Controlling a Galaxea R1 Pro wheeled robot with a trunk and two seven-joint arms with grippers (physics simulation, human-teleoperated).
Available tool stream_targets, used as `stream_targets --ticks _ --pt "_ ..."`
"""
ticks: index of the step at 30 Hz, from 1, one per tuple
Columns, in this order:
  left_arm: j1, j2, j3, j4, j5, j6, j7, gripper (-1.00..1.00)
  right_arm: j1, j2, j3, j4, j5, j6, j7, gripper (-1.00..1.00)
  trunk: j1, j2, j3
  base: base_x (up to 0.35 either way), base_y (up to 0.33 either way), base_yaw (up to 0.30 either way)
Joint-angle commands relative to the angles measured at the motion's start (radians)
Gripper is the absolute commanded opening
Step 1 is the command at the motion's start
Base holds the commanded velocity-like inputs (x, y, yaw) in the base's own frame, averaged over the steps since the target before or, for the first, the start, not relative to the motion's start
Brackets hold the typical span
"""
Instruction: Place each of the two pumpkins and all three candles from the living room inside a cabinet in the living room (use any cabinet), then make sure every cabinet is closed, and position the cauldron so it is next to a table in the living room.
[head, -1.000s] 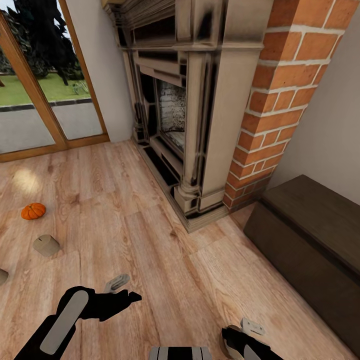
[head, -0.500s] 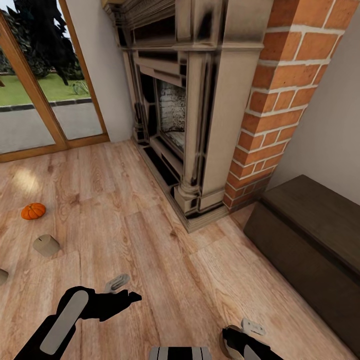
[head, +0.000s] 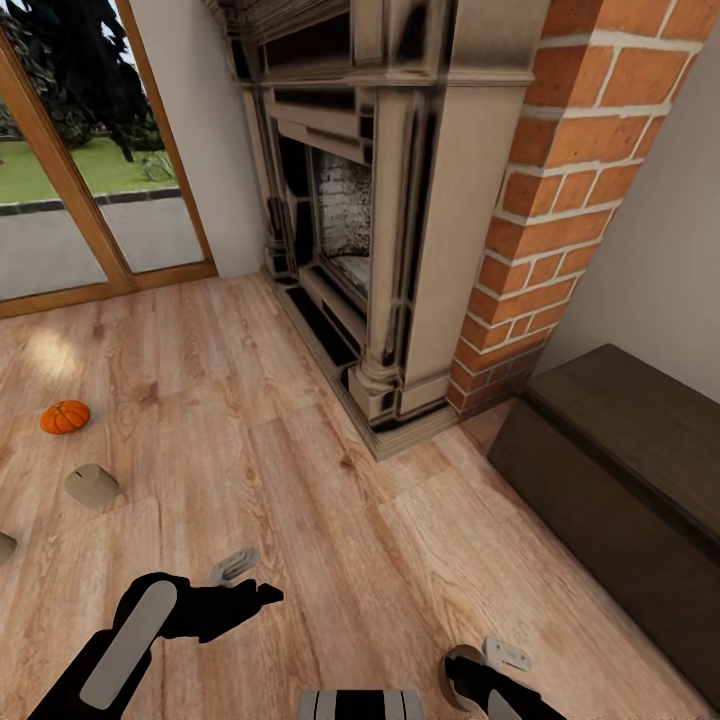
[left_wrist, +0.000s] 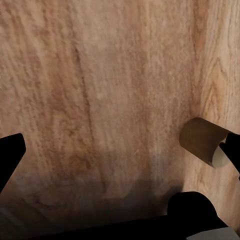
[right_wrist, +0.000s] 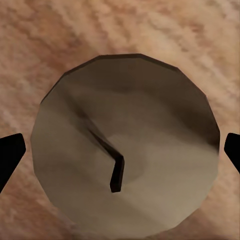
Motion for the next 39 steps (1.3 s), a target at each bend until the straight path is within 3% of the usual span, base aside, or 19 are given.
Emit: stream_targets --ticks 1,8,13,36,39 --pt "-0.001 0.001 -0.002 -0.001 0.01 0.001 0.01 1.0 0.0 -0.001 0.008 -0.002 -0.007 0.004 -0.008 1.0 0.0 0.0 -0.001 0.0 0.0 0.0" --pt "0.0 0.001 -0.002 -0.001 0.011 0.0 0.01 1.0 0.0 -0.001 0.008 -0.002 -0.006 0.004 -0.008 1.0 0.0 0.0 -0.001 0.0 0.0 0.0" --pt "0.0 0.001 -0.002 -0.001 0.011 0.0 0.01 1.0 0.0 -0.001 0.008 -0.002 -0.006 0.004 -0.008 1.0 0.002 -0.001 -0.02 0.0 0.0 0.0" --pt "0.0 0.001 -0.002 -0.001 0.011 0.0 0.01 1.0 0.0 -0.001 0.008 -0.002 -0.005 0.003 -0.008 1.0 0.002 -0.001 -0.02 0.0 0.0 0.0" --pt "0.0 0.001 -0.002 -0.001 0.01 0.0 0.01 1.0 0.0 -0.001 0.008 -0.002 -0.005 0.003 -0.008 1.0 0.003 -0.002 -0.032 0.0 0.0 0.0"
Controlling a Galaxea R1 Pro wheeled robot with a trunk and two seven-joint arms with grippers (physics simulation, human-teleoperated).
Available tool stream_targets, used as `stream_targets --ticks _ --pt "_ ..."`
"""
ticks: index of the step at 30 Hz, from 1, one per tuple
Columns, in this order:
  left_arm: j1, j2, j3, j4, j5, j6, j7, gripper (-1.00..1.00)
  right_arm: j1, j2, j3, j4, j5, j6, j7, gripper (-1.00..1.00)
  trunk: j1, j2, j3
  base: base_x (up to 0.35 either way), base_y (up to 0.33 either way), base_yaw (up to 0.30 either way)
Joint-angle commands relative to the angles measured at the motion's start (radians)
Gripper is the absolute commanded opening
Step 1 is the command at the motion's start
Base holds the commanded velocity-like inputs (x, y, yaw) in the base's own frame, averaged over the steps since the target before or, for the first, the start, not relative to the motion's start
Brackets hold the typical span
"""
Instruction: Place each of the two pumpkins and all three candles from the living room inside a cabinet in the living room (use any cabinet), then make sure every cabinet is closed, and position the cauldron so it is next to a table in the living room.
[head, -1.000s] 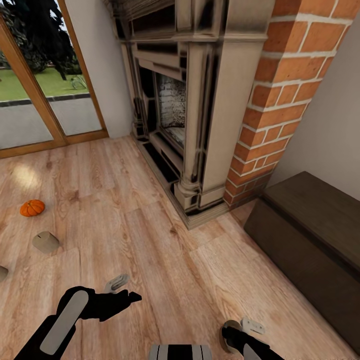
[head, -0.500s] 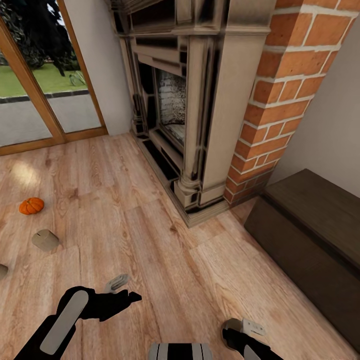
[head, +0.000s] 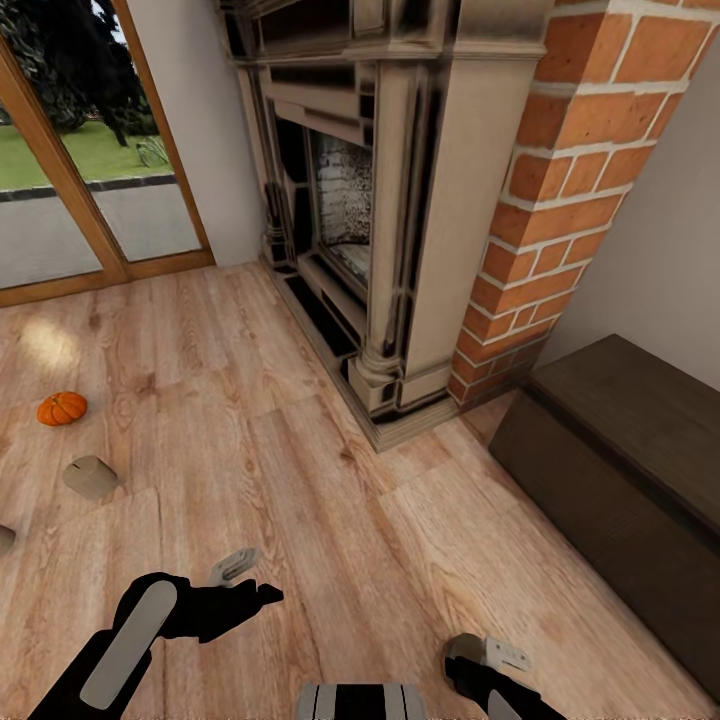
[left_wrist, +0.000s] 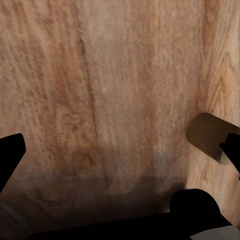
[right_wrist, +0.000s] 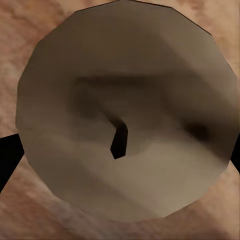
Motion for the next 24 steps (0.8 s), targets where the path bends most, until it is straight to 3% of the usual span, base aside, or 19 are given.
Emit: stream_targets --ticks 1,18,19,24 --pt "0.0 0.001 -0.002 -0.001 0.011 0.001 0.01 1.0 0.0 -0.001 0.008 -0.002 -0.007 0.004 -0.008 1.0 0.0 0.0 -0.001 0.0 0.0 0.0" --pt "0.0 0.001 -0.019 -0.001 0.011 0.0 0.01 1.0 0.0 -0.001 0.008 -0.002 -0.008 0.004 -0.008 1.0 0.0 0.0 -0.001 0.0 0.0 0.0" --pt "-0.001 0.001 -0.02 -0.001 0.011 0.0 0.01 1.0 0.0 -0.001 0.008 -0.002 -0.008 0.003 -0.008 -1.0 0.0 0.0 -0.001 0.0 0.0 0.0" --pt "-0.001 0.001 -0.022 -0.001 0.011 0.0 0.01 1.0 0.0 -0.001 0.008 -0.002 -0.008 0.003 -0.007 -1.0 0.0 0.0 -0.001 0.0 0.0 0.0"
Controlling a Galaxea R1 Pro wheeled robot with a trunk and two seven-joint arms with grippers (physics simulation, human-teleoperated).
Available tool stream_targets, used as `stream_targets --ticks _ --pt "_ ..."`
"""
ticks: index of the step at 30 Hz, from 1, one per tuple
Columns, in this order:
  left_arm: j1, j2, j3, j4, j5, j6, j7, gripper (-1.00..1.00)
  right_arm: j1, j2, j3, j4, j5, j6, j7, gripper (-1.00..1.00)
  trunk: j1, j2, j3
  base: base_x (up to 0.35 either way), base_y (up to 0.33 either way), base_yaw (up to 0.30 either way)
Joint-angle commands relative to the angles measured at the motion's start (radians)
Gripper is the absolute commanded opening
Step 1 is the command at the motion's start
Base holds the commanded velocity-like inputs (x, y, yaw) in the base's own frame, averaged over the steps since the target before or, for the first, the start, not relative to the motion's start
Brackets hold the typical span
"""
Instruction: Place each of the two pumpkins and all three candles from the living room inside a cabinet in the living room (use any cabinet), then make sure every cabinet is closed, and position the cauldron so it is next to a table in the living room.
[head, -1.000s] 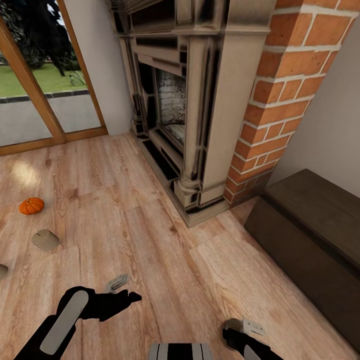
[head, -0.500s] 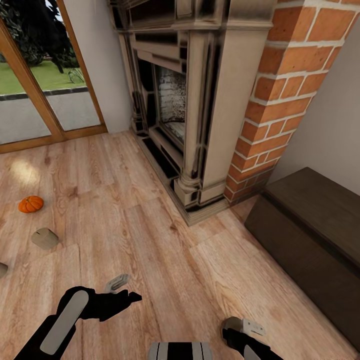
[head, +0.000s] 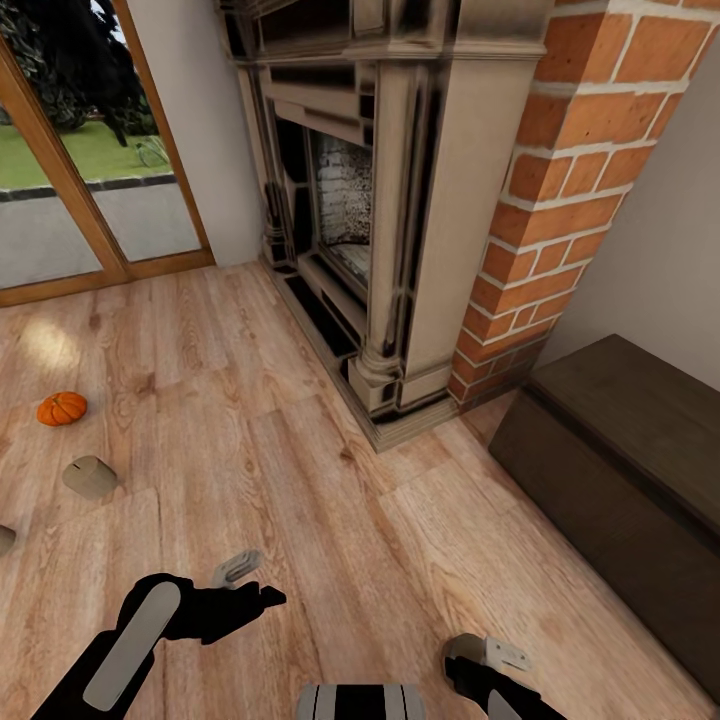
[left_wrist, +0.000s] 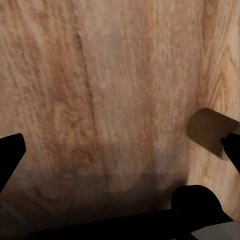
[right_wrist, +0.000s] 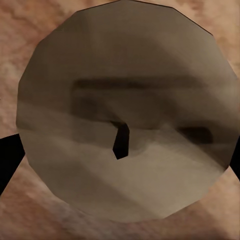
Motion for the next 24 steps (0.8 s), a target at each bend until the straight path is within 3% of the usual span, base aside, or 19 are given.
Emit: stream_targets --ticks 1,24 --pt "0.0 0.001 -0.002 -0.001 0.01 0.0 0.01 1.0 0.0 0.0 0.008 -0.003 -0.008 0.004 -0.007 -1.0 0.0 0.0 -0.001 0.0 0.0 0.0" --pt "0.0 0.001 -0.002 -0.001 0.01 0.001 0.01 1.0 0.0 0.0 0.008 -0.003 -0.008 0.004 -0.007 -1.0 0.0 0.0 -0.001 0.0 0.0 0.0"
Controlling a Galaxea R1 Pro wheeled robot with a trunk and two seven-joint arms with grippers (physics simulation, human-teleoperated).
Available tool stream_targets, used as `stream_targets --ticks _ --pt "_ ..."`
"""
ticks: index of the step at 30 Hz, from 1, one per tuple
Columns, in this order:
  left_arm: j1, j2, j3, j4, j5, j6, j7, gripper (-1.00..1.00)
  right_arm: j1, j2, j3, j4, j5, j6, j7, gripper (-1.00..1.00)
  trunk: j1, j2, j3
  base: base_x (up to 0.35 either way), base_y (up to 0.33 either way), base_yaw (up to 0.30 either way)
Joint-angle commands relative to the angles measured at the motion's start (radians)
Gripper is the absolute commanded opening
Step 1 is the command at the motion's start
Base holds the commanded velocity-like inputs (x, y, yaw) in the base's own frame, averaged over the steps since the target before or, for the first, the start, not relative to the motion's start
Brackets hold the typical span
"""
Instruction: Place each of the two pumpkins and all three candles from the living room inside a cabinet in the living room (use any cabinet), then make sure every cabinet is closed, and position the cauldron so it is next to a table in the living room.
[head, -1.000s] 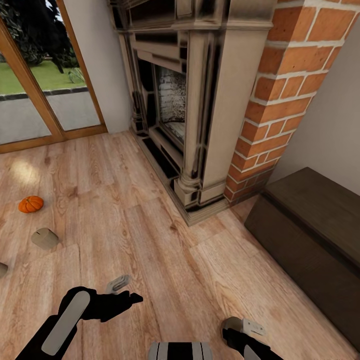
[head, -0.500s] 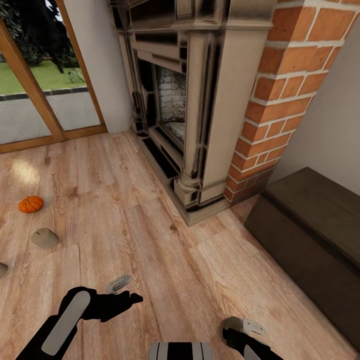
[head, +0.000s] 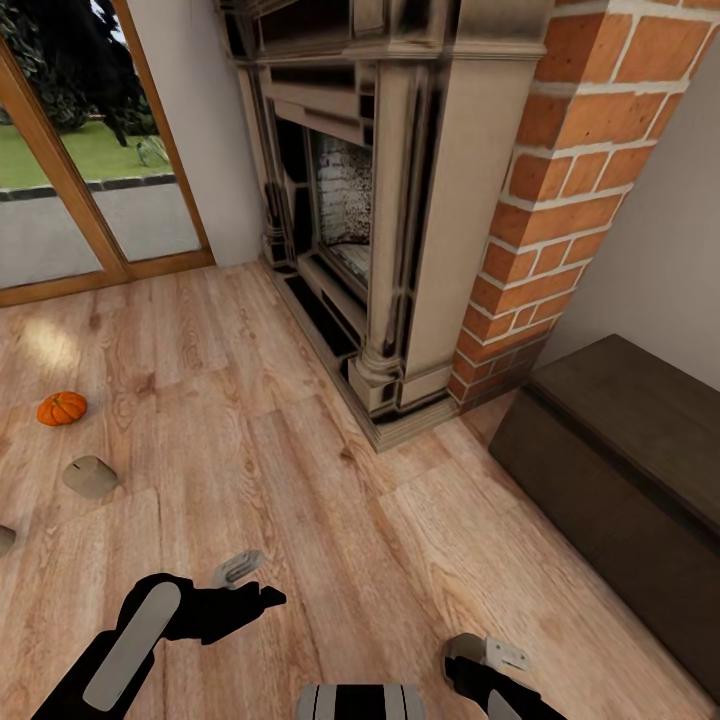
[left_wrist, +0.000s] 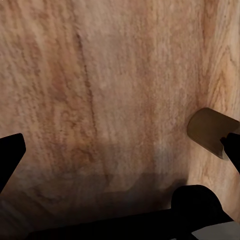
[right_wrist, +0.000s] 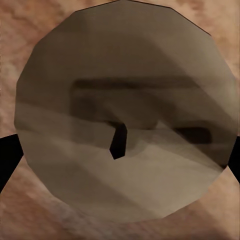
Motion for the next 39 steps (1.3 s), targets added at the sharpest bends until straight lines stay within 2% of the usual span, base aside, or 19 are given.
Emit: stream_targets --ticks 1,4,8,12,39 --pt "-0.001 0.001 -0.002 -0.001 0.01 0.0 0.01 1.0 0.0 -0.001 0.008 -0.002 -0.007 0.004 -0.006 -1.0 0.0 0.0 -0.001 0.0 0.0 0.0" --pt "-0.001 0.001 -0.002 -0.001 0.01 0.0 0.01 1.0 0.0 -0.001 0.008 -0.002 -0.007 0.004 -0.006 -1.0 0.0 0.0 -0.001 0.0 0.0 0.0" --pt "0.0 0.001 -0.002 -0.001 0.01 0.001 0.01 1.0 0.0 -0.001 0.008 -0.002 -0.007 0.004 -0.006 -1.0 -0.002 0.001 0.015 0.0 0.0 0.0" --pt "-0.001 0.001 -0.002 -0.001 0.01 0.001 0.01 1.0 0.0 -0.001 0.008 -0.002 -0.007 0.004 -0.006 -1.0 -0.002 0.001 0.015 0.0 0.0 0.0" --pt "-0.001 -0.001 -0.002 0.001 0.008 -0.001 0.012 1.0 -0.001 -0.002 0.007 -0.006 -0.007 -0.011 0.008 -1.0 -0.014 0.007 0.119 0.0 0.0 0.0"
